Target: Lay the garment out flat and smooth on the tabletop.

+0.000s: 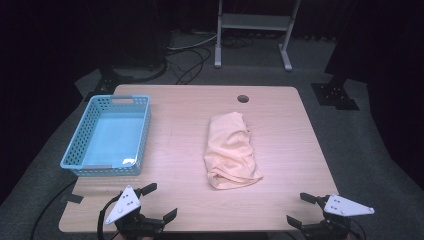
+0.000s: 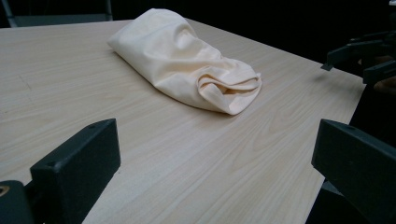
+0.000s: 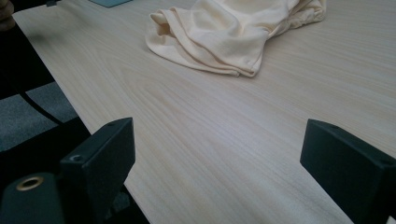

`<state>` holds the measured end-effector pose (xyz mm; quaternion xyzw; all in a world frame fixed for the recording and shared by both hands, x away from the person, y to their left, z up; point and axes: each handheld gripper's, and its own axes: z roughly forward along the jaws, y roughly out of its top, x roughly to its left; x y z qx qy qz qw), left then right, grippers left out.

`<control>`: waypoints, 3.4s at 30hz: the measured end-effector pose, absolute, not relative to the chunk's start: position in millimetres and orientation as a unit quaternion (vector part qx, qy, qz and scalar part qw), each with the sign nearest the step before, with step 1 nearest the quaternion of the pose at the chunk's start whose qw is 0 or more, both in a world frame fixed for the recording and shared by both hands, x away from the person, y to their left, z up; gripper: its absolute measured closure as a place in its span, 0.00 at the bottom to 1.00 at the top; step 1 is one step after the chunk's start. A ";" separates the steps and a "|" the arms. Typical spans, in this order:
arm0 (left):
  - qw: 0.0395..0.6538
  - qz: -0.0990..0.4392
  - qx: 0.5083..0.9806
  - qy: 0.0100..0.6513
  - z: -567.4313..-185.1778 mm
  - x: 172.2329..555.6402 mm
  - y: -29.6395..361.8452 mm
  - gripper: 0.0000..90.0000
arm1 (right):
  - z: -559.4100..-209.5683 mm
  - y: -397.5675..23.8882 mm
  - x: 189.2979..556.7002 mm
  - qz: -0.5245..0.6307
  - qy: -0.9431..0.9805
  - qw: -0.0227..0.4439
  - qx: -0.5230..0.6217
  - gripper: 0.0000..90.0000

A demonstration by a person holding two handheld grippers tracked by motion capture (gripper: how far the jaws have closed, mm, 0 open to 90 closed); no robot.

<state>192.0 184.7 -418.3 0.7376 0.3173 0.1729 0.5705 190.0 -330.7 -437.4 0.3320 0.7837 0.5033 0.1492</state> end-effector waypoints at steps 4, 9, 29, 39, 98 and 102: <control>0.572 0.172 0.737 0.318 -417.9 191.7 184.8 0.00 | -436.3 -331.2 192.2 0.507 0.781 0.149 0.334 0.11; 0.570 0.171 0.737 0.321 -418.5 192.2 186.9 0.00 | -434.6 -329.4 196.3 0.506 0.781 0.147 0.335 0.11; 0.572 0.165 0.737 0.321 -420.0 195.6 190.2 0.00 | -409.6 -312.0 229.5 0.495 0.793 0.141 0.325 0.11; 0.574 0.164 0.734 0.323 -419.9 196.3 194.1 0.01 | -390.2 -291.9 262.4 0.496 0.800 0.140 0.307 0.11; 0.573 0.159 0.735 0.326 -422.8 201.1 197.8 0.01 | -426.1 -183.4 398.7 0.351 0.886 0.087 0.291 0.64; 0.573 0.161 0.735 0.325 -422.2 200.2 197.3 0.00 | -425.4 -182.9 396.5 0.346 0.884 0.080 0.303 0.67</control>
